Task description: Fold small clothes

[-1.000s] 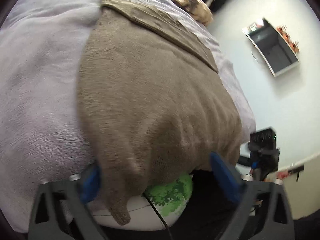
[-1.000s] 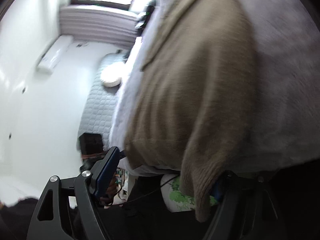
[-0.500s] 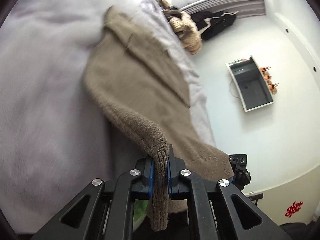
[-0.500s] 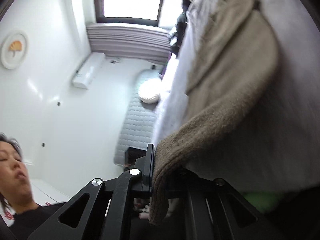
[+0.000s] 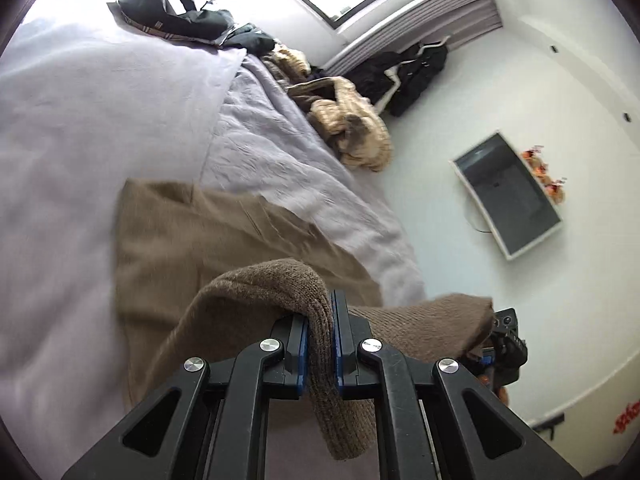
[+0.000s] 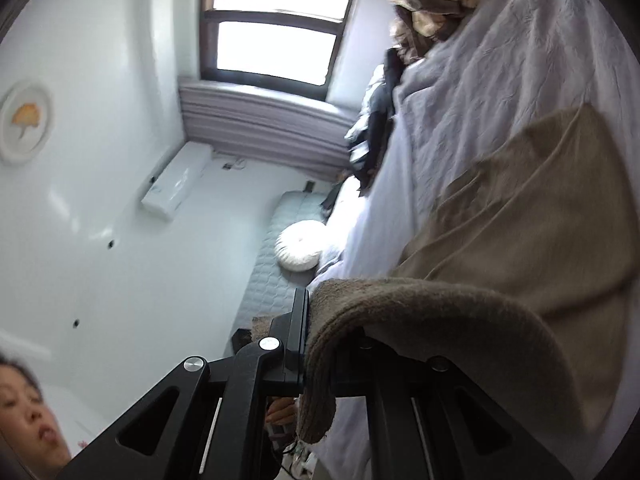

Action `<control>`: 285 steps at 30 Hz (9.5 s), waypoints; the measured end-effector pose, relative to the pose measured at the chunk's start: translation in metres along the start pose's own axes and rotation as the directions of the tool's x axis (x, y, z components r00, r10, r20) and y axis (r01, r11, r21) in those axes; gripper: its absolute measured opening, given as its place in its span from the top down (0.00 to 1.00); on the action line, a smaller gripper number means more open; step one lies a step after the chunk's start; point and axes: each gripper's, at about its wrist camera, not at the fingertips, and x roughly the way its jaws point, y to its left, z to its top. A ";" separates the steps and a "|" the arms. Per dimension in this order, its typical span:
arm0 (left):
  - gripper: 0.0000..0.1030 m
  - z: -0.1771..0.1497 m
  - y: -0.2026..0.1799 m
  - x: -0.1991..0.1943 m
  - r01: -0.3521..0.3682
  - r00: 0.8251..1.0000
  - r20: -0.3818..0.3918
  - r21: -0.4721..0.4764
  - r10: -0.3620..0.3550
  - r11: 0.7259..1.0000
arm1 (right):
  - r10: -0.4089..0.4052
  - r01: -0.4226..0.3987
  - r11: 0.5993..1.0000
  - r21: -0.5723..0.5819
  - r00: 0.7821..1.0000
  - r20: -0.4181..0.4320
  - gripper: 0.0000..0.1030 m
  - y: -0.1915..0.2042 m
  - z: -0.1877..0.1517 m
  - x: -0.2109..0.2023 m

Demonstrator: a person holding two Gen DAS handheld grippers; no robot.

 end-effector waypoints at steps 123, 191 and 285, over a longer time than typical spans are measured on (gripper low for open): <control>0.79 -0.093 0.118 0.027 -0.313 0.950 -0.115 -0.341 0.291 0.887 | -0.598 0.547 0.780 0.304 0.795 0.104 0.91 -0.079 -0.088 -0.032; 0.85 0.015 0.094 0.096 -0.413 0.905 -0.071 0.085 0.419 0.907 | -0.828 0.826 0.546 -0.142 0.558 0.061 0.91 -0.057 -0.003 0.040; 0.01 -0.109 0.096 -0.036 -0.621 0.783 -0.020 0.036 0.622 0.783 | -0.436 0.453 0.891 -0.026 0.837 -0.332 0.43 -0.028 -0.184 0.164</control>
